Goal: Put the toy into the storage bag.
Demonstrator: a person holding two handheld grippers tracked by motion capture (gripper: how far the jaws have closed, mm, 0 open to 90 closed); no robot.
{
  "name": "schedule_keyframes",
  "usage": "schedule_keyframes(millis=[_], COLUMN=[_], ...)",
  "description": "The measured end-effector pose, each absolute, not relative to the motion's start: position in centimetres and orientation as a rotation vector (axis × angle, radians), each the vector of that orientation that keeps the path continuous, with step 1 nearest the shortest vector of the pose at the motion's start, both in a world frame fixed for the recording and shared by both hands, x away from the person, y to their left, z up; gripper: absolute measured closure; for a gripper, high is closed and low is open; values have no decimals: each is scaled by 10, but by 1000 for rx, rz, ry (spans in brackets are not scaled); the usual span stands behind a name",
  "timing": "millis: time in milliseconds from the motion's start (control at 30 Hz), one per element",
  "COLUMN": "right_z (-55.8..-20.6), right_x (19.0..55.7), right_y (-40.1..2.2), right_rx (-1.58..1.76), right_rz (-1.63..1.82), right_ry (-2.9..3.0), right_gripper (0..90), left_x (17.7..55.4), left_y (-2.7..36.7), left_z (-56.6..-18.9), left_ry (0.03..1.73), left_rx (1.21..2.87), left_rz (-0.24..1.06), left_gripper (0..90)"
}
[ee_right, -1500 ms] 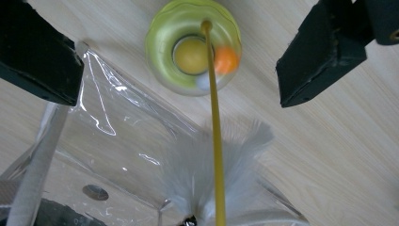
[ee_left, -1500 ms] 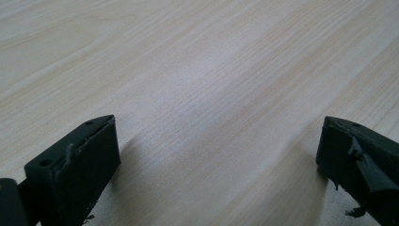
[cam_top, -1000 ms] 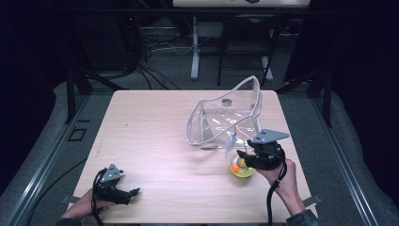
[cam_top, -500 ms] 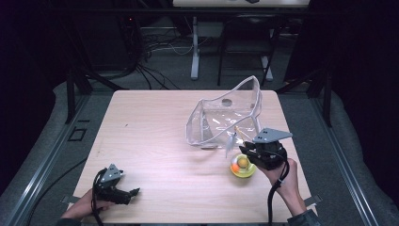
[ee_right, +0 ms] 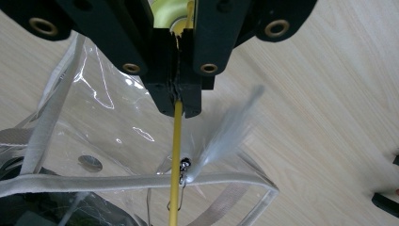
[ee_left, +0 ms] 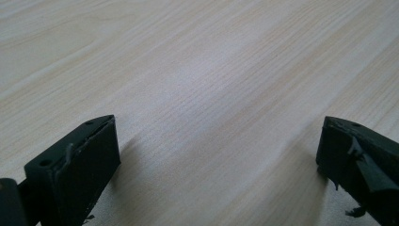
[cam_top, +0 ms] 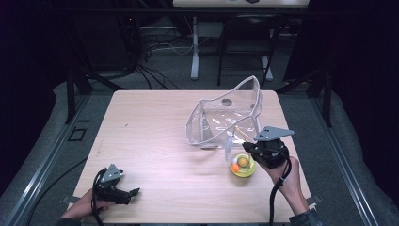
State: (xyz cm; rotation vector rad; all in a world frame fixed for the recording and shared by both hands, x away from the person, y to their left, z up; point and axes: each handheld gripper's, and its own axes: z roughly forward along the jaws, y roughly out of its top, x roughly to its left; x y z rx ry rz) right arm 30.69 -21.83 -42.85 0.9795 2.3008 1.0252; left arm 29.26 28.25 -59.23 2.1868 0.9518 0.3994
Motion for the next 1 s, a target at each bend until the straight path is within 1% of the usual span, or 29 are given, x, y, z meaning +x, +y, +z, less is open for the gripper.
schedule_keyframes(millis=[533,1000], right_z=[-422,-417], right_x=[309,310], right_y=[-221,-236], right_rx=[990,1039], right_rz=[1058,1057], right_ry=[2278,2249], right_gripper=[880,879], left_x=[293,293], left_y=[282,282], left_z=[-592,-592], left_ry=[952,953], left_rx=[2186,2186], left_rz=[399,400], left_gripper=[0,0])
